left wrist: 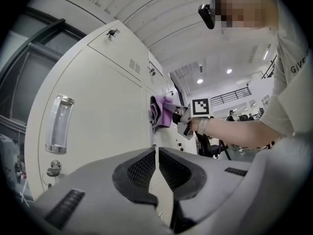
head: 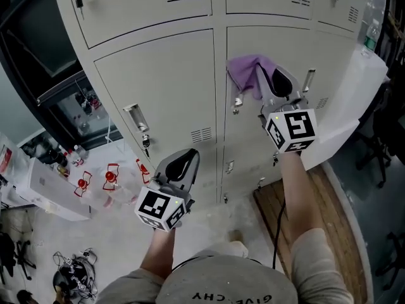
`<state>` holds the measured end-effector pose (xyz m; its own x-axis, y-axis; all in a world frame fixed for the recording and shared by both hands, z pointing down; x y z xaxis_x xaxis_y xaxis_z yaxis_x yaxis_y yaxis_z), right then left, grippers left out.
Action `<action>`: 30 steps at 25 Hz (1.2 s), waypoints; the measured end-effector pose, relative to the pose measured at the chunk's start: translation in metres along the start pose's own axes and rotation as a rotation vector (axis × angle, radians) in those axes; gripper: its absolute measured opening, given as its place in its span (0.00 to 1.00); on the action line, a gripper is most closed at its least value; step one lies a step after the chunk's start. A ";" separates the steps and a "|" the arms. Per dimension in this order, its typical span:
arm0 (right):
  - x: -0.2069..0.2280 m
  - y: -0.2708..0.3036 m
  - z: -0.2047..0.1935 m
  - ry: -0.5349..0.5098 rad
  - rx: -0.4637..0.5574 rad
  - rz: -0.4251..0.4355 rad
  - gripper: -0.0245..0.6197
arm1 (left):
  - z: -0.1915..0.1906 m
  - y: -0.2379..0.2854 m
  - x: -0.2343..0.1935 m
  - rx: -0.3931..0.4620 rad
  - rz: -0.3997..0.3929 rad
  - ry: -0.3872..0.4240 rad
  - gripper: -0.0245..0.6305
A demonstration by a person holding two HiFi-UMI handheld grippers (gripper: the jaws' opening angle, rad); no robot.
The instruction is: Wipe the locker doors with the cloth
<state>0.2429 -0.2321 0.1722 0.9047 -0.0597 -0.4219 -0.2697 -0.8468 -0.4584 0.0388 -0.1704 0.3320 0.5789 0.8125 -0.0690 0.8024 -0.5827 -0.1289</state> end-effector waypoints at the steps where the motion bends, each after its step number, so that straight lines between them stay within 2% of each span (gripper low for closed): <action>1: 0.003 0.008 0.004 0.000 0.011 0.003 0.13 | 0.000 0.004 -0.001 0.006 0.006 -0.001 0.07; 4: 0.005 0.031 0.016 -0.030 0.026 0.014 0.13 | -0.002 0.018 -0.005 0.012 0.042 -0.007 0.07; 10: 0.002 0.062 0.025 -0.126 0.039 0.020 0.13 | 0.001 0.040 -0.002 0.008 0.065 0.006 0.07; 15: -0.008 0.071 0.032 -0.299 0.067 0.056 0.13 | 0.007 0.048 -0.012 0.020 0.124 0.017 0.07; 17: -0.008 0.071 0.032 -0.336 0.071 0.075 0.12 | 0.009 0.053 -0.014 0.024 0.140 0.021 0.07; 21: 0.005 0.069 0.029 -0.352 0.071 0.066 0.12 | 0.014 0.068 -0.015 0.039 0.142 0.021 0.07; 30: 0.067 0.054 0.004 -0.352 0.057 0.001 0.12 | 0.013 0.104 -0.007 0.045 0.108 0.023 0.07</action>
<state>0.2871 -0.2796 0.1160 0.7376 0.1339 -0.6618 -0.2974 -0.8155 -0.4964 0.1157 -0.2366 0.3060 0.6653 0.7439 -0.0626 0.7280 -0.6650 -0.1667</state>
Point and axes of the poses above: the fingertips, and each gripper's own axes: y forward along the fingers, x to its right, z out of its top, the point moved 3 cm from there along -y, backward along the fingers, and after that the axes turned 6 degrees about -y, right-handed, at the moved point
